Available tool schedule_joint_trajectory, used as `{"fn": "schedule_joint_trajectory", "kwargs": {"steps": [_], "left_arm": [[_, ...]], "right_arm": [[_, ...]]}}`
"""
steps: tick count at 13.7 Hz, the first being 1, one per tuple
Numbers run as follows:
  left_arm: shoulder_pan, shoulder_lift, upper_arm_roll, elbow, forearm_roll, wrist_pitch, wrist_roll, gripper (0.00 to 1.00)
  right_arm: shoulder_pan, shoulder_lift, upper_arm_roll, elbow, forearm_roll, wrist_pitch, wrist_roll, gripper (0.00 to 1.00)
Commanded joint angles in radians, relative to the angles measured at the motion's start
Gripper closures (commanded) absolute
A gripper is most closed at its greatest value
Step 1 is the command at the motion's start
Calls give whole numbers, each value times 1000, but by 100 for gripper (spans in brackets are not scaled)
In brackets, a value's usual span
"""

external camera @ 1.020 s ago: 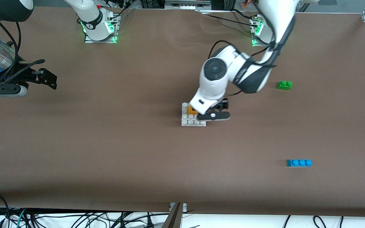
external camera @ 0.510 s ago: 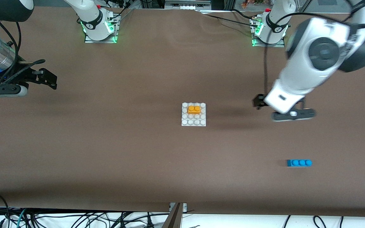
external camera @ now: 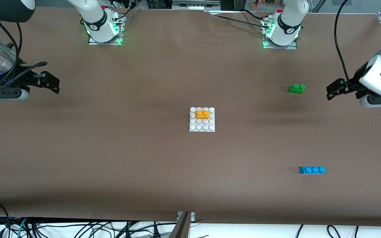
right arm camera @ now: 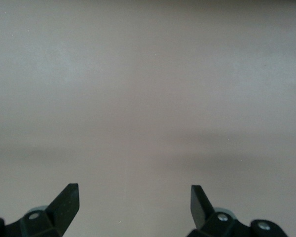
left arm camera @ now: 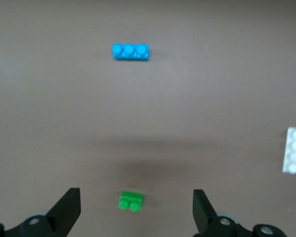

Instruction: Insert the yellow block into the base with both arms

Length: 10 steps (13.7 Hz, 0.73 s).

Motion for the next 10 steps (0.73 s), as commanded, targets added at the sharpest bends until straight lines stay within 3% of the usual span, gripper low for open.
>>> {"fn": "schedule_joint_trajectory", "kwargs": {"steps": [1, 4, 8, 10], "left_arm": [[-111, -66, 106, -71, -19, 18, 58, 0], [-117, -54, 124, -60, -17, 18, 58, 0], [-34, -42, 46, -36, -25, 17, 49, 0], [-34, -42, 45, -34, -27, 15, 46, 0]], "right_arm": [[-6, -1, 9, 15, -1, -3, 11, 0], [-6, -1, 9, 15, -1, -3, 11, 0], [-6, -1, 9, 15, 0, -11, 11, 0], [-5, -1, 9, 13, 2, -11, 13, 0]]}}
